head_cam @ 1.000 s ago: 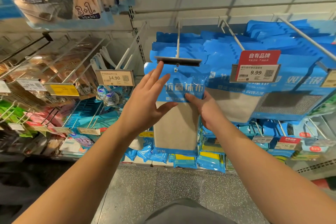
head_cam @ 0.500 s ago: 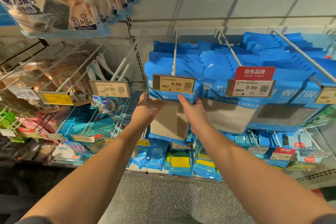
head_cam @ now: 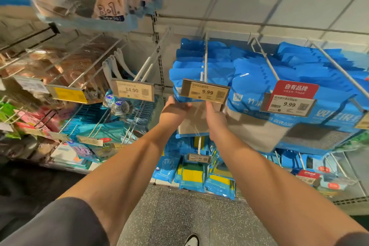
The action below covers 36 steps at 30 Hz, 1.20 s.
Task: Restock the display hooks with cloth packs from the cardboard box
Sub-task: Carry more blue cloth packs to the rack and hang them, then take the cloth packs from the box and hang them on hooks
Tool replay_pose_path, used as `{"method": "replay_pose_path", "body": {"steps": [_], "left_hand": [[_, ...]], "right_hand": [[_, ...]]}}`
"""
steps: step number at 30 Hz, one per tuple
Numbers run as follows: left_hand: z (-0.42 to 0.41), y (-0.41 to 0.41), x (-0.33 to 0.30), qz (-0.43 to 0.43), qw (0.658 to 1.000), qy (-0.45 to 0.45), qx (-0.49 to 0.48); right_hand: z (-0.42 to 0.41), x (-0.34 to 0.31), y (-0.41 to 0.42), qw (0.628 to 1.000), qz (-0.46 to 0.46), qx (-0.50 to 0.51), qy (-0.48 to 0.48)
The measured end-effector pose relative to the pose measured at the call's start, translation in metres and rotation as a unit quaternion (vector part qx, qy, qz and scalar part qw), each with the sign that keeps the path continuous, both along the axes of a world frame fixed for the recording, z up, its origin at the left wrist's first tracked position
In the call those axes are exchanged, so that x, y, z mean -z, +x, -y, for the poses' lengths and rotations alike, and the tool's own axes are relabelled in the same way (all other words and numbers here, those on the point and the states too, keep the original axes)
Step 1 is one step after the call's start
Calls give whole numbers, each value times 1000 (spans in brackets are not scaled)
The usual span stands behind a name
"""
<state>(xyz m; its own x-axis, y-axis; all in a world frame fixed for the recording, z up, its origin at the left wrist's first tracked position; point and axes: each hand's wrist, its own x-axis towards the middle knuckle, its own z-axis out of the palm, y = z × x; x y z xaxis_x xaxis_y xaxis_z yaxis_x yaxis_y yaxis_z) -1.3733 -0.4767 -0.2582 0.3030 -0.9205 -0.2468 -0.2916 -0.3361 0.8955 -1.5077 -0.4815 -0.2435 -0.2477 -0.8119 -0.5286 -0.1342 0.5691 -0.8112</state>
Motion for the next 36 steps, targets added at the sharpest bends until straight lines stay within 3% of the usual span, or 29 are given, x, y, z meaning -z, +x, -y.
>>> {"method": "replay_pose_path", "body": {"steps": [4, 7, 11, 13, 19, 25, 30, 36], "left_hand": [[-37, 23, 0, 99, 992, 61, 43], [-86, 58, 6, 128, 986, 74, 80], [-185, 127, 11, 154, 980, 102, 78], [-245, 170, 13, 172, 977, 109, 62], [-431, 297, 9, 247, 954, 166, 24], [-587, 400, -10, 254, 938, 233, -44], [-666, 469, -28, 250, 928, 255, -104], [-702, 572, -32, 252, 920, 252, -164]], "right_hand": [[-41, 5, -5, 997, -15, -81, 2], [-83, 9, 9, 982, -75, -176, -6], [-146, 8, 61, 895, -250, -371, 13], [-185, 6, 98, 860, -282, -424, 27], [-303, 33, 225, 785, -278, -552, -43], [-404, 35, 357, 691, -265, -666, -98], [-455, 25, 459, 624, -254, -728, -130], [-480, 20, 588, 592, -227, -752, -179]]}}
